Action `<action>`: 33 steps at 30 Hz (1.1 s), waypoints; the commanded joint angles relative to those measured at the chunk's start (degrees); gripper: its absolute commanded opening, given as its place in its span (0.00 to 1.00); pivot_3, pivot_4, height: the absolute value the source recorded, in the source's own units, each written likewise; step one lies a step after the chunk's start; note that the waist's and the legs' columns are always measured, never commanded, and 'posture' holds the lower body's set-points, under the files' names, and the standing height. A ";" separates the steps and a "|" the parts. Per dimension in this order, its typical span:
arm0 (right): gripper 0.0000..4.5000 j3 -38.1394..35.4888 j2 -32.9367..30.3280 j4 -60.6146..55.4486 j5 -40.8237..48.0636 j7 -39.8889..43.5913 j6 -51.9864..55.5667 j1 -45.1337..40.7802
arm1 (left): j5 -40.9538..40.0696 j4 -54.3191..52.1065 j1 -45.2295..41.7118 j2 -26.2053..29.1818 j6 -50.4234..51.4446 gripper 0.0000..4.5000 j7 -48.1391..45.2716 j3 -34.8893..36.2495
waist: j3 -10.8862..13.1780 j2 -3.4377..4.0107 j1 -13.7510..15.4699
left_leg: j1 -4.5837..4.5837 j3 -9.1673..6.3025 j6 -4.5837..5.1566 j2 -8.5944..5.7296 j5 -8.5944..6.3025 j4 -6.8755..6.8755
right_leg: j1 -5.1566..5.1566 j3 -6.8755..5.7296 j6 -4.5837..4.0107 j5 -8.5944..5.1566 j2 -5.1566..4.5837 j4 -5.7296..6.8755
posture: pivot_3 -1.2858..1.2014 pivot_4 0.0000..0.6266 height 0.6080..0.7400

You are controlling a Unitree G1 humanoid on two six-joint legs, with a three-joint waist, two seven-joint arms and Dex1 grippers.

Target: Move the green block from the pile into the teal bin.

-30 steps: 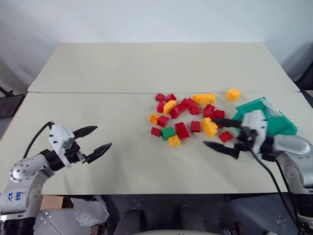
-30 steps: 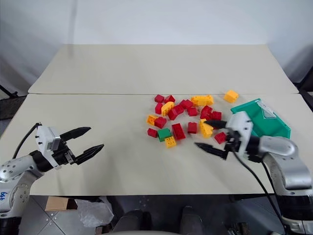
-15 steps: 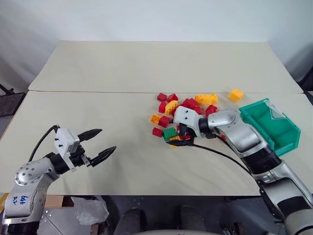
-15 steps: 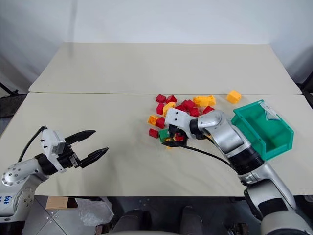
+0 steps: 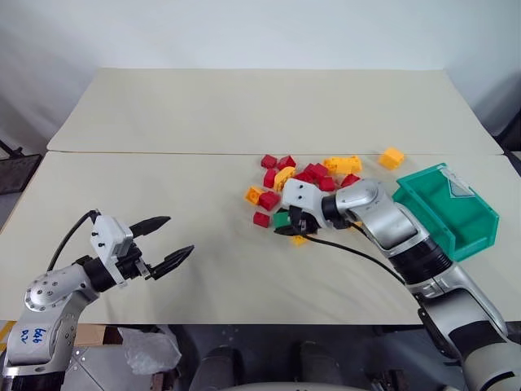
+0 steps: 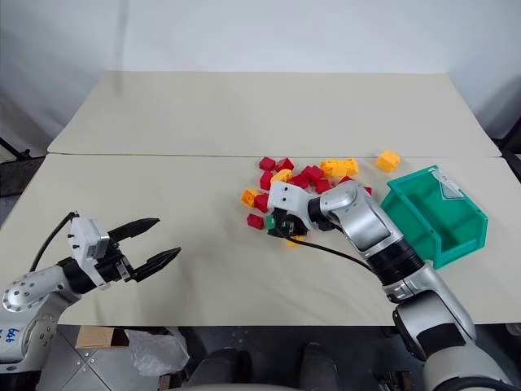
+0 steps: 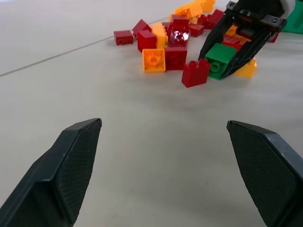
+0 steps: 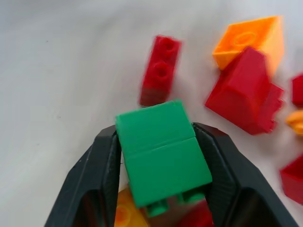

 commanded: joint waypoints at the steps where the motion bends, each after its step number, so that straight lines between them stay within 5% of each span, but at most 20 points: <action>1: 0.44 -7.71 -1.56 -4.13 4.29 0.71 -7.06 1.92 | 1.03 -2.54 -1.60 0.14 -3.50 1.00 -1.35 -1.14 | 0.00 0.00 0.03 | 0.00 0.00 0.00 -0.01 0.00 0.00 | 0.00 -0.01 0.00 0.00 0.00 -0.01 | 0.52 0.24 1.00; 5: 0.44 -21.01 -3.23 -7.77 13.10 1.16 -13.35 10.11 | -1.53 -7.52 -8.20 -1.42 0.56 1.00 0.50 -5.98 | 0.01 -0.03 0.54 | -0.03 -0.10 0.01 -0.04 -0.01 0.00 | 0.06 -0.11 0.02 0.01 0.00 -0.03 | 0.52 0.24 1.00; 8: 0.44 -35.00 -2.66 -8.72 19.38 -6.92 -11.74 14.87 | -2.46 -7.19 -12.92 -3.87 2.97 1.00 1.13 -9.55 | 0.01 -0.03 0.86 | -0.01 -0.03 0.02 -0.09 -0.01 0.02 | 0.15 -0.07 0.11 0.06 -0.04 -0.09 | 0.52 0.24 1.00; 16: 0.44 -50.23 -9.14 -8.97 20.89 -13.62 -13.71 24.62 | -0.90 -0.27 -19.90 -7.19 2.55 1.00 -1.36 -14.58 | 0.01 -0.03 0.55 | 0.13 0.17 0.02 -0.07 0.01 0.03 | 0.23 0.01 0.13 0.07 0.13 -0.14 | 0.52 0.24 1.00; 21: 0.44 -42.80 -12.20 -15.51 23.07 -8.89 -6.88 27.50 | -0.09 2.77 -19.22 -5.34 1.67 1.00 -3.70 -13.51 | 0.02 0.01 -0.42 | 0.23 0.30 0.01 0.12 0.03 0.03 | 0.23 0.12 0.13 0.07 0.19 -0.10 | 0.52 0.24 1.00; 30: 1.00 -22.58 -11.96 -21.66 21.94 -4.18 2.60 18.52 | 2.37 4.73 -9.51 -0.58 -2.28 1.00 -5.01 -7.62 | 0.02 0.01 0.05 | 0.16 0.16 0.05 0.10 0.05 0.09 | 0.22 0.12 0.13 0.07 0.09 -0.16 | 0.52 0.24 1.00; 33: 1.00 -12.88 -11.30 -19.90 16.94 -3.91 6.69 11.63 | 2.52 5.22 -4.82 0.83 -3.13 1.00 -5.44 -4.72 | 0.02 0.02 -0.03 | 0.14 0.11 0.05 0.09 0.04 0.07 | 0.22 0.08 0.13 0.07 0.04 -0.21 | 0.52 0.24 1.00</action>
